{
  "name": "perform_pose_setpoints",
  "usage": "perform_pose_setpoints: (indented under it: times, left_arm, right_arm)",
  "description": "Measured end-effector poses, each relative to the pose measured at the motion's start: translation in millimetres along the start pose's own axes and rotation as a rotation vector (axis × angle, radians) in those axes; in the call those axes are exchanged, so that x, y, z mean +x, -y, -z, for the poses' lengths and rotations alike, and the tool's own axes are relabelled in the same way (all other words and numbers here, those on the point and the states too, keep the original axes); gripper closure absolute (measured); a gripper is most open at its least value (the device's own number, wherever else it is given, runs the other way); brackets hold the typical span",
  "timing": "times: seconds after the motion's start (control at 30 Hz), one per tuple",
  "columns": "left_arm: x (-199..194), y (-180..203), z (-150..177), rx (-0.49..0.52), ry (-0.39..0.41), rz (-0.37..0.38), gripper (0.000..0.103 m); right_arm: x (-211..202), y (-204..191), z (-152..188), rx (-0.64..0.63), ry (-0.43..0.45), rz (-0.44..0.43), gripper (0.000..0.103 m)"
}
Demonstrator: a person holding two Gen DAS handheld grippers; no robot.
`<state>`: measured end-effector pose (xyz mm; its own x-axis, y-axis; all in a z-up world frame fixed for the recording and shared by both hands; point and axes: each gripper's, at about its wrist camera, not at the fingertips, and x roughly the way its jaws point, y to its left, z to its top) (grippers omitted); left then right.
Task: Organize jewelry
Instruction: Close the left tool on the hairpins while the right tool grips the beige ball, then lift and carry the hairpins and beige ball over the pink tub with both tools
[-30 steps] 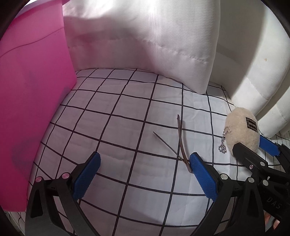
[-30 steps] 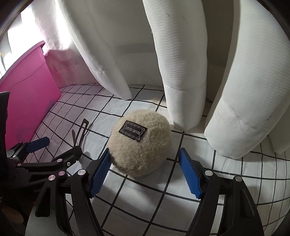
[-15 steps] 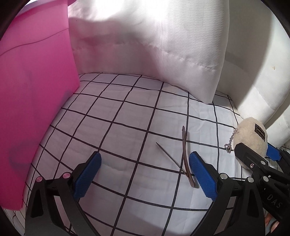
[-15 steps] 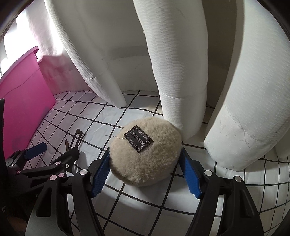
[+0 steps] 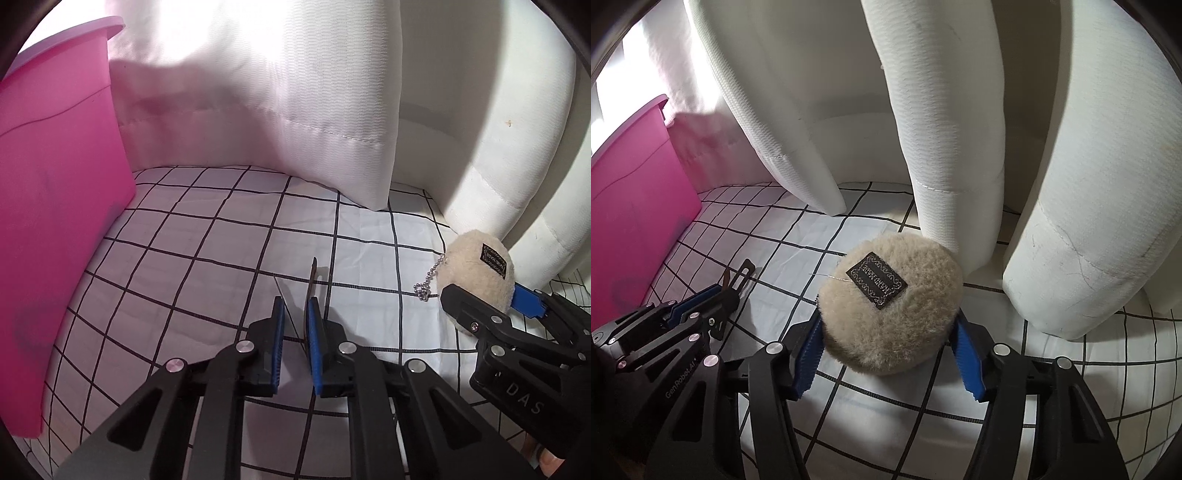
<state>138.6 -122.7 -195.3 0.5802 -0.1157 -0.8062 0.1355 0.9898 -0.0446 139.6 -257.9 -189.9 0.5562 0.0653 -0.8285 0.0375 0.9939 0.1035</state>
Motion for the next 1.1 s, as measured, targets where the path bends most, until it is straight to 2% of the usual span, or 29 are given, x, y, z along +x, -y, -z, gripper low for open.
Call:
perform_pose_setpoints:
  times: [0.23,0.6,0.87,1.1]
  left_arm:
    - [0.4,-13.5,5.7,-0.027,-0.031,0.011,0.092]
    - [-33.0,-21.7,23.5,-0.031,-0.034,0.03,0.092]
    - [-86.8,-30.7,35.5,-0.002,-0.004,0.053,0.092]
    - [-149.2,-51.3,18.0,-0.017,0.072,0.056,0.092]
  right_arm:
    - [-10.8,-0.6,8.4,0.008,0.013,-0.006,0.044]
    - [-52.8,-6.7,32.4,0.024,0.024,-0.006,0.045]
    - [-111.6,-29.8,44.8,-0.001,0.047,-0.01,0.045]
    - [-168.6,-56.5,39.3,-0.019,0.094,-0.017,0.045]
